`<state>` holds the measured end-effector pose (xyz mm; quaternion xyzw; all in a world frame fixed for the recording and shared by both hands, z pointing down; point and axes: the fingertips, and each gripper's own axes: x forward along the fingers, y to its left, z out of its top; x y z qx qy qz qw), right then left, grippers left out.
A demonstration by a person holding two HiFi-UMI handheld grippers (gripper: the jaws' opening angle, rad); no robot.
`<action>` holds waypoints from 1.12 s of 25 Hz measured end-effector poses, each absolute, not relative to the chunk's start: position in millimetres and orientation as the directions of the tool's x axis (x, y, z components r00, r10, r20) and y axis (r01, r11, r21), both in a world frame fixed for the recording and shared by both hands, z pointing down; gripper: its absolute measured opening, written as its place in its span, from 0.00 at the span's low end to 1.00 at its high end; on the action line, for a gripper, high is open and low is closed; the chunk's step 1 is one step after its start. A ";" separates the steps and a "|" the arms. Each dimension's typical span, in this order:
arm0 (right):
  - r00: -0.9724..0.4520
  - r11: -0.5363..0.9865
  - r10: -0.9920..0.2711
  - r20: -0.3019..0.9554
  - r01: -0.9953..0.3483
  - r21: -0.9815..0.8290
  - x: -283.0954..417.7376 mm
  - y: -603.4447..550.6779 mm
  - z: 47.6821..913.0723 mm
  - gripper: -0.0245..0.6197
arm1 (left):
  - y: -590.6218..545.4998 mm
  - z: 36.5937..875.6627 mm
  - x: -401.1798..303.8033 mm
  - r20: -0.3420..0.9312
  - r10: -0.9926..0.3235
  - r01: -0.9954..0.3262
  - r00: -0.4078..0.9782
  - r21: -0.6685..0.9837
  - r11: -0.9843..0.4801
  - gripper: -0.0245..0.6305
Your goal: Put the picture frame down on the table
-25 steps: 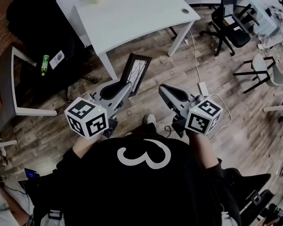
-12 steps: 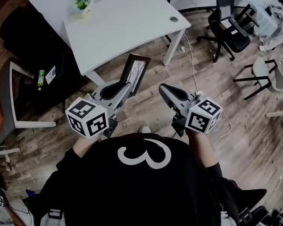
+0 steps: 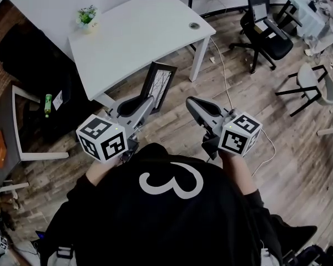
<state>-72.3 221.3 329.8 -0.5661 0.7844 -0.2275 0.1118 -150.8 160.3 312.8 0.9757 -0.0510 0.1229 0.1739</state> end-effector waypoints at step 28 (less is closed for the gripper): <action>-0.282 0.138 -0.944 0.171 -0.809 -0.572 84.5 57.9 366.9 0.08 | -5.8 344.6 14.6 0.333 0.030 -0.108 0.942 0.388 -0.915 0.14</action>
